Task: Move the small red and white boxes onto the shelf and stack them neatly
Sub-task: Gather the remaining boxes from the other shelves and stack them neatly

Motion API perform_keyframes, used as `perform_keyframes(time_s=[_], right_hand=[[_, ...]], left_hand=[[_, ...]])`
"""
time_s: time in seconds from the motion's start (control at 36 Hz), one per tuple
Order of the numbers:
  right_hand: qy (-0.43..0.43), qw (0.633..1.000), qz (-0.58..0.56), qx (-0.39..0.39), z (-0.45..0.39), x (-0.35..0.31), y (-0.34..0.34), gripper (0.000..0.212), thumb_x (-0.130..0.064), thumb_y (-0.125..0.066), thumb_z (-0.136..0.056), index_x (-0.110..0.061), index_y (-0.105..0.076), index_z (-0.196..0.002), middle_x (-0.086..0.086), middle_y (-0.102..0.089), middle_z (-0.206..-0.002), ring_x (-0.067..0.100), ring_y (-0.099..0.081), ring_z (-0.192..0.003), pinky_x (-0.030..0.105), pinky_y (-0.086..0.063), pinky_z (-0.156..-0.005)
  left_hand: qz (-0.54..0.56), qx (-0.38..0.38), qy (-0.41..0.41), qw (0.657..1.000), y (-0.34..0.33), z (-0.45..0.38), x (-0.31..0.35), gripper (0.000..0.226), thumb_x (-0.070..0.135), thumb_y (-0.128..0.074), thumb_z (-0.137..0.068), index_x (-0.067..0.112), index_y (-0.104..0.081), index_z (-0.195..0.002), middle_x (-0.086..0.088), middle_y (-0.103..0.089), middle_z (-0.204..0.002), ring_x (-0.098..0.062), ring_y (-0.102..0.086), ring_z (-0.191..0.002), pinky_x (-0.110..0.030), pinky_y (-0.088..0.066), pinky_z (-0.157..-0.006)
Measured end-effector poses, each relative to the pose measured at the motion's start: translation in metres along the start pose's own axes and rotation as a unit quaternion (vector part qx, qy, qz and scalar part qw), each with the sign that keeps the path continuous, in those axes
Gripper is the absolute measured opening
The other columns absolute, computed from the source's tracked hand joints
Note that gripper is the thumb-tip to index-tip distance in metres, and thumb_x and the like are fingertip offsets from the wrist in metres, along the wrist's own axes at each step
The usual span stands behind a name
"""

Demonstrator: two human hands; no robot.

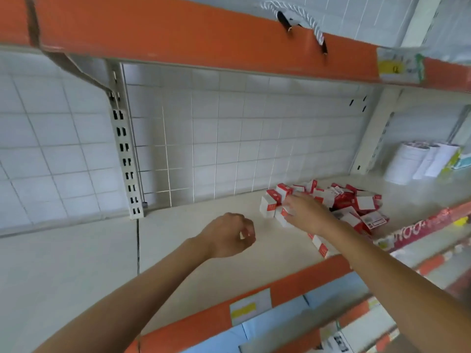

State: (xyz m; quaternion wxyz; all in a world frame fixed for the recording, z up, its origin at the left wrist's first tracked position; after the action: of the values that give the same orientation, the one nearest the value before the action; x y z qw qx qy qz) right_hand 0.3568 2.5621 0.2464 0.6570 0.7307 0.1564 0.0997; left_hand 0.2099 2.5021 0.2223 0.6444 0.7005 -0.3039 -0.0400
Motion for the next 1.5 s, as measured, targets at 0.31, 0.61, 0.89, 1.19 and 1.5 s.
perform_keyframes(time_s=[0.31,0.61,0.89,1.19,1.5], right_hand=[[0.090,0.987,0.110,-0.081,-0.041,0.016,-0.022,0.005,-0.019,-0.056,-0.085,-0.020,-0.051,-0.082,-0.001,-0.057,-0.090,0.020,-0.054,-0.082,0.029,-0.039,-0.063],[0.206,0.930,-0.282,-0.112,-0.027,-0.090,-0.020,0.023,-0.025,-0.065,-0.076,-0.018,-0.044,-0.078,0.003,-0.064,-0.085,0.009,-0.067,-0.065,0.026,-0.039,-0.055],[0.369,0.818,-0.388,-0.210,0.051,-0.245,-0.024,0.015,-0.017,-0.066,-0.079,-0.014,-0.052,-0.081,0.003,-0.069,-0.083,0.015,-0.069,-0.071,0.028,-0.051,-0.064],[0.462,0.764,-0.372,-0.254,0.138,-0.402,-0.017,0.015,-0.018,-0.066,-0.081,-0.013,-0.056,-0.090,0.003,-0.068,-0.085,0.012,-0.067,-0.071,0.027,-0.051,-0.065],[0.469,0.727,-0.403,-0.299,0.232,-0.614,-0.025,0.022,-0.014,-0.068,-0.080,-0.001,-0.057,-0.094,0.012,-0.066,-0.089,0.015,-0.065,-0.063,0.023,-0.052,-0.057]], left_hand=[[-0.005,0.044,0.132,0.990,0.009,0.011,-0.013,0.014,0.023,-0.057,-0.089,0.019,-0.069,-0.094,0.003,-0.067,-0.095,-0.014,-0.063,-0.080,-0.028,-0.050,-0.080],[-0.045,0.138,0.287,0.947,0.004,0.092,0.001,0.015,0.023,-0.058,-0.088,0.018,-0.070,-0.096,-0.001,-0.064,-0.098,-0.017,-0.062,-0.083,-0.026,-0.047,-0.075],[-0.112,0.214,0.463,0.853,0.042,0.262,0.019,0.014,0.020,-0.059,-0.088,0.016,-0.069,-0.097,-0.002,-0.062,-0.098,-0.018,-0.061,-0.085,-0.028,-0.049,-0.073],[-0.142,0.192,0.550,0.801,0.063,0.422,0.022,0.017,0.018,-0.055,-0.090,0.008,-0.069,-0.092,-0.004,-0.064,-0.092,-0.015,-0.056,-0.079,-0.023,-0.042,-0.068],[-0.168,0.176,0.631,0.737,0.106,0.622,-0.002,0.019,0.028,-0.052,-0.090,0.018,-0.067,-0.094,0.002,-0.063,-0.099,-0.018,-0.059,-0.090,-0.030,-0.048,-0.074]])
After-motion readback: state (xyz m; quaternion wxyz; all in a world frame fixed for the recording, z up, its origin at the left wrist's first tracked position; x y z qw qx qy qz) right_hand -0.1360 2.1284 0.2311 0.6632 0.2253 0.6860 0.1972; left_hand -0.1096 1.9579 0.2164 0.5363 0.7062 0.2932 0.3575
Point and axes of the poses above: each hand's wrist, its own z-axis away from the middle knuckle, its own y-axis out of the back of the hand, x = y × z, the point moved 8 cm from there along -z, towards the middle knuckle
